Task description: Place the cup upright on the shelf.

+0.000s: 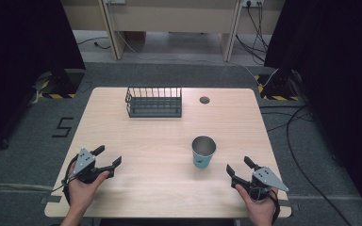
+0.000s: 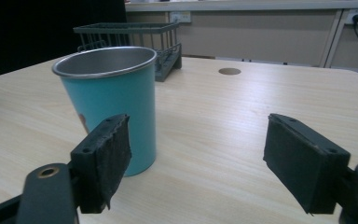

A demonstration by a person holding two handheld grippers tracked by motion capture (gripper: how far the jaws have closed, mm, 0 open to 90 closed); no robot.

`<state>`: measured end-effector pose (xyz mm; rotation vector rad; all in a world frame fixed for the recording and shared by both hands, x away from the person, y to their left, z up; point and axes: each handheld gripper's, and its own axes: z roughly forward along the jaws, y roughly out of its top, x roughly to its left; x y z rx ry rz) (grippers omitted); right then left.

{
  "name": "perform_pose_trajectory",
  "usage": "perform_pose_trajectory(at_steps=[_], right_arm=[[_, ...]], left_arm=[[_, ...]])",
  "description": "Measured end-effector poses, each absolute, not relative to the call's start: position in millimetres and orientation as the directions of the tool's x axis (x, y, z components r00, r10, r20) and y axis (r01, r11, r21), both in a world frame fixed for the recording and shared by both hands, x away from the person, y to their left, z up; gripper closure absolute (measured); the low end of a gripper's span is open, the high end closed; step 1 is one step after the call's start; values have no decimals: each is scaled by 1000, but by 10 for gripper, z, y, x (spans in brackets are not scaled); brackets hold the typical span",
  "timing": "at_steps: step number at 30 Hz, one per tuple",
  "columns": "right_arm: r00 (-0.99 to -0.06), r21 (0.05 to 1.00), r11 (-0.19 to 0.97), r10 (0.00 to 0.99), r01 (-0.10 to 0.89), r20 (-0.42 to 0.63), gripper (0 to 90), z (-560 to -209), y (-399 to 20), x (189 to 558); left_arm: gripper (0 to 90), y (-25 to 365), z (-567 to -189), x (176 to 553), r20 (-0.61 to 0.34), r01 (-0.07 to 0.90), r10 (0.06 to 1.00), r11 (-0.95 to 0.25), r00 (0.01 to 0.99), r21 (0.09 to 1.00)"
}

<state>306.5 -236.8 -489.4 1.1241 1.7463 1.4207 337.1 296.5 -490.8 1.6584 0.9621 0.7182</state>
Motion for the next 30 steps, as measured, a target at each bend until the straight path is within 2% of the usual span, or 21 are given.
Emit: perform_pose_trajectory(at_steps=[9, 30], right_arm=[[-508, 970, 85, 860, 229, 44, 189, -4895, -2216, 3039], [-574, 964, 118, 817, 239, 43, 169, -4908, -1866, 3346]], left_arm=[[151, 2988, -4902, 3371, -17, 244, 868, -121, 496, 962], [160, 2966, -4918, 3368, -29, 259, 866, -117, 499, 959]])
